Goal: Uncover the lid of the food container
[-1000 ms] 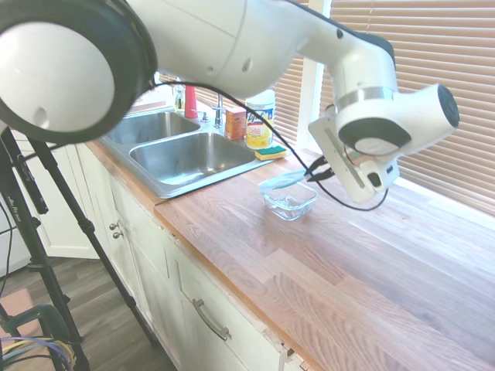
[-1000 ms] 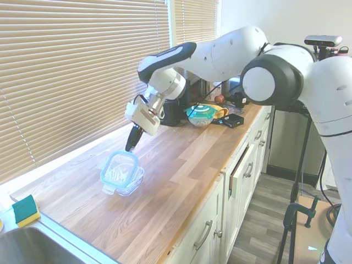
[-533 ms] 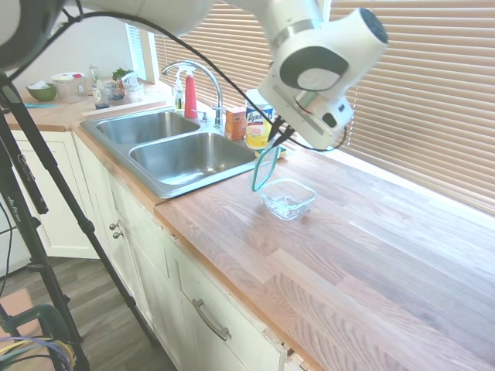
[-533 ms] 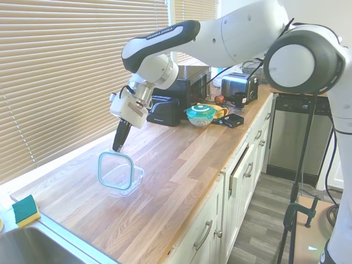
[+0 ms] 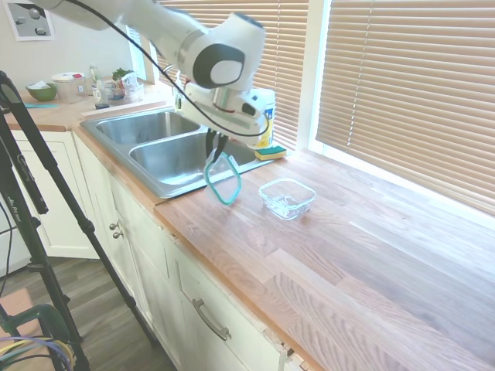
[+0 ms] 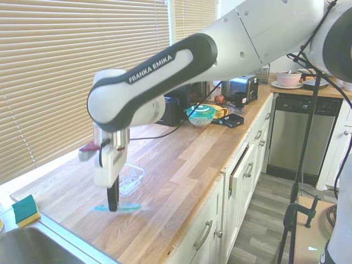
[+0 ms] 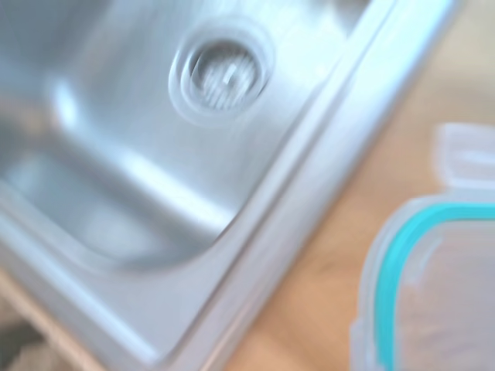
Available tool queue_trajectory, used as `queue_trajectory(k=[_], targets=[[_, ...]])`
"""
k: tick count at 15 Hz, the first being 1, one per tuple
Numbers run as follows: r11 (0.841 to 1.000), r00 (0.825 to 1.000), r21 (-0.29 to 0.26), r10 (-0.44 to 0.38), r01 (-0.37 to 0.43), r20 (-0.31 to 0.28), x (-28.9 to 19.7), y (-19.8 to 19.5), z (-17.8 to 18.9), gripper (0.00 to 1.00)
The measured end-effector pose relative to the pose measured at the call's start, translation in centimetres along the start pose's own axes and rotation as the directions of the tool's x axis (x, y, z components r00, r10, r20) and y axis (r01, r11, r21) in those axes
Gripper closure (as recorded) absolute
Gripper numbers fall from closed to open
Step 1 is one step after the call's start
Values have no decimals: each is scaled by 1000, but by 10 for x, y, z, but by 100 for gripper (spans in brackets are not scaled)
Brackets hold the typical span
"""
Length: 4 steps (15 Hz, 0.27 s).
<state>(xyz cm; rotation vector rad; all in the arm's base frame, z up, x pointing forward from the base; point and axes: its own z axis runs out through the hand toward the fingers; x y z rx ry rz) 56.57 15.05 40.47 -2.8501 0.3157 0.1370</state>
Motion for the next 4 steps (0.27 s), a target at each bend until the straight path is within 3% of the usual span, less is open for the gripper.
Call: queue_trajectory(k=[2,3,4], targets=[[999,1000,-34,-28,29,14,-17,-5,24,100],[998,999,-47,-34,35,15,-21,-5,31,0],[998,999,-56,-33,34,17,-24,-6,37,0]])
